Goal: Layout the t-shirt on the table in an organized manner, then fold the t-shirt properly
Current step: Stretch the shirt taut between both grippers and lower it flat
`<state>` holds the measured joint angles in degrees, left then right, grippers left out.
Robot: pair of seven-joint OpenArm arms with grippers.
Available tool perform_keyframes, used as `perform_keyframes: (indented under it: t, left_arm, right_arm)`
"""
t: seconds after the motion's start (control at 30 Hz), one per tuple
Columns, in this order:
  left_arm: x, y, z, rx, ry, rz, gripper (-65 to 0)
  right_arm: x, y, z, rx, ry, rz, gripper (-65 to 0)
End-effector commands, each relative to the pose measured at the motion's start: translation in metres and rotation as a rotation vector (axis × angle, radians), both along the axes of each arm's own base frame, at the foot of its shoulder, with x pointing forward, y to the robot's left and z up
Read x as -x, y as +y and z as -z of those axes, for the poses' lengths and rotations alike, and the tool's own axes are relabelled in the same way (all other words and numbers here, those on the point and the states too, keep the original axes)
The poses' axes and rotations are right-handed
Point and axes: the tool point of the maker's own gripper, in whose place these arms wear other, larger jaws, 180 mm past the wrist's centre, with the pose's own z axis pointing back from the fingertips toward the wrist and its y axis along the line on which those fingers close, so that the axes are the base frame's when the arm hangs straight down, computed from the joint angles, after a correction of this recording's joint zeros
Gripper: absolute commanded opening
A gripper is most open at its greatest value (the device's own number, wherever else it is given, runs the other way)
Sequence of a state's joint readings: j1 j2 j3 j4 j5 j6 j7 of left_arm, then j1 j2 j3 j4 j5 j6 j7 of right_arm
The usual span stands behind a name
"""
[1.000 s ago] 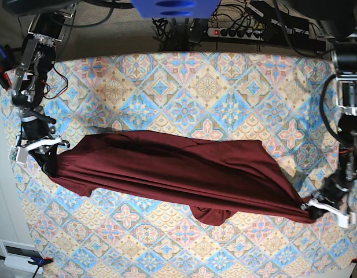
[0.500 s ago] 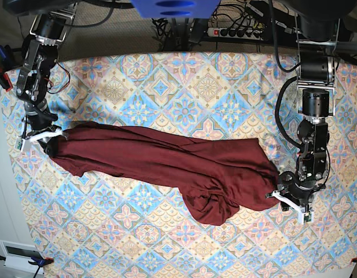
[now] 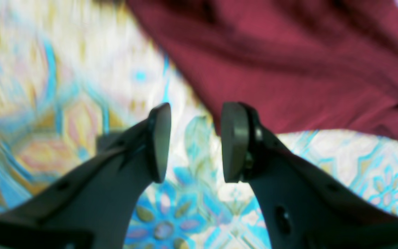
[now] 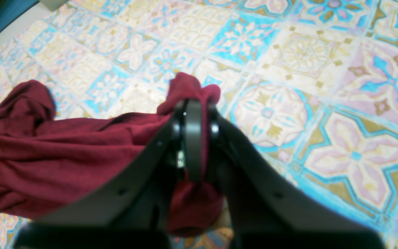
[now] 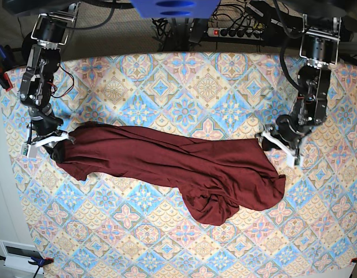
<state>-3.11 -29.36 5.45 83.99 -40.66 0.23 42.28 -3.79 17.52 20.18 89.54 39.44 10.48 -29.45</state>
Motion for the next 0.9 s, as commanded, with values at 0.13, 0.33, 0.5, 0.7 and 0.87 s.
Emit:
perform_keyframes:
  t: [0.13, 0.33, 0.5, 0.7, 0.87]
  left_arm:
    - [-0.005, -0.010, 0.014, 0.055, 0.014, -0.040, -41.0]
    - [-0.029, -0.021, 0.017, 0.105, 0.015, -0.074, -48.4]
    - [-0.056, -0.016, -0.012, 0.109, -0.099, -0.091, -65.0]
    - [-0.067, 0.019, -0.095, 0.122, -0.256, -0.105, -65.0]
    - [-0.062, 0.069, -0.146, 0.210, -0.312, -0.182, -65.0]
  right_arm:
    - [-0.008, -0.005, -0.021, 0.019, -0.064, -0.002, -65.0]
    - [-0.007, -0.005, -0.020, 0.020, -0.062, -0.002, -65.0]
    - [-0.007, -0.005, -0.020, 0.020, -0.062, -0.002, -65.0]
    - [-0.006, -0.008, -0.021, 0.020, -0.065, 0.005, -65.0]
    - [-0.006, -0.008, -0.021, 0.020, -0.065, 0.005, -65.0]
